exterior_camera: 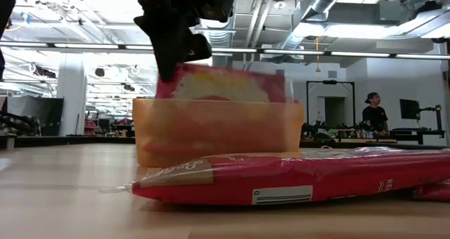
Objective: Sort popcorn bags into baskets
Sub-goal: Put the red popcorn bag into the orange bin
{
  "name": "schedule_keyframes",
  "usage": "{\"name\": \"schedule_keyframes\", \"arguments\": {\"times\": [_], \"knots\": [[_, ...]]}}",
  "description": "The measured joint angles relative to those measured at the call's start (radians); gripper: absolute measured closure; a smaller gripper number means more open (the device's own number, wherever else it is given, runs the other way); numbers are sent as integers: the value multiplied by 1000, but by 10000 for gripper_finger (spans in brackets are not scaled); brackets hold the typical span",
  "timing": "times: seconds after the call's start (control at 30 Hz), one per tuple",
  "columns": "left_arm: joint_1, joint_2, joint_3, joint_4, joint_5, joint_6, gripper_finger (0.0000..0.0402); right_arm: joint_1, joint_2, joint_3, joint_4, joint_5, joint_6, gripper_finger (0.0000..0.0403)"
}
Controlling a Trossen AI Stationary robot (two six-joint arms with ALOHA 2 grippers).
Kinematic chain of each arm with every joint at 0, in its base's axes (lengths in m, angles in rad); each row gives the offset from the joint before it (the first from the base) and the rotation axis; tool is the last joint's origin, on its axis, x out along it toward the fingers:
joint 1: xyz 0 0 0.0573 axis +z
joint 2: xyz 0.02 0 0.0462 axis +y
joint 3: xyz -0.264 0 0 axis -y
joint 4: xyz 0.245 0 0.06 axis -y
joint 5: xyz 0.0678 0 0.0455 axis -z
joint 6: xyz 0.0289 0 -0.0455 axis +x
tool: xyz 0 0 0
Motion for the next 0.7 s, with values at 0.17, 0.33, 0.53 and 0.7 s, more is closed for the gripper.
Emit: {"name": "schedule_keyframes", "arguments": {"times": [0.17,0.33,0.53,0.7], "knots": [[0,0,0,7,-40,-15,287,0,0,0,-2,0,0,285],[10,0,1,-13,-98,-44,226,0,0,0,-14,0,-2,285],[29,-4,53,-111,-114,-104,190,0,0,0,-27,0,-2,285],[29,-6,159,-172,-73,-211,187,5,0,-10,-21,-4,13,285]]}}
